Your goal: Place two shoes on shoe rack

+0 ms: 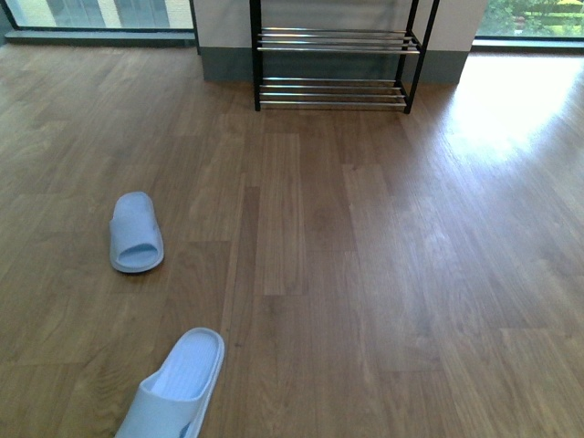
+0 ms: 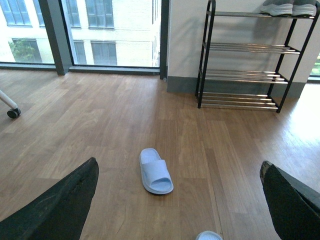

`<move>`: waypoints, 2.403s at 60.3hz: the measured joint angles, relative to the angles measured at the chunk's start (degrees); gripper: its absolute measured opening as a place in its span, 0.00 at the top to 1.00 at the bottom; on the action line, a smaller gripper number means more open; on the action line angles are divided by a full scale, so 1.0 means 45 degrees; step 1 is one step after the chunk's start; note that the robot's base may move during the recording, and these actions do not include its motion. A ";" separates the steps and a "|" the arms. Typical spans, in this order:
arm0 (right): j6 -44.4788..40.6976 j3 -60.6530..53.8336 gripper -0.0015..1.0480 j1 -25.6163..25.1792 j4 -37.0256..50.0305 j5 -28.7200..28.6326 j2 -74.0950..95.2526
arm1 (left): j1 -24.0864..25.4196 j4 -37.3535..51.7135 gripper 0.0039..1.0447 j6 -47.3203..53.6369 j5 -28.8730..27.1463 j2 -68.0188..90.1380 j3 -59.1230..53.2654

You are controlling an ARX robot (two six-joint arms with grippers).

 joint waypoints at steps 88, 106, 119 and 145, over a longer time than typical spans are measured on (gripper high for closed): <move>0.0034 0.0000 0.09 -0.0005 -0.0005 -0.0024 -0.0029 | 0.0000 0.0000 0.09 0.0005 -0.0024 0.0000 0.0000; 0.0034 0.0000 0.09 -0.0005 -0.0005 -0.0010 -0.0024 | 0.0000 -0.0005 0.09 0.0005 -0.0015 0.0000 0.0000; 0.0034 0.0000 0.09 -0.0005 -0.0005 -0.0010 -0.0024 | 0.0000 -0.0005 0.09 0.0005 -0.0015 0.0000 0.0000; 0.0034 0.0000 0.09 -0.0005 -0.0010 0.0005 -0.0024 | 0.0000 -0.0005 0.09 0.0005 -0.0005 0.0000 0.0000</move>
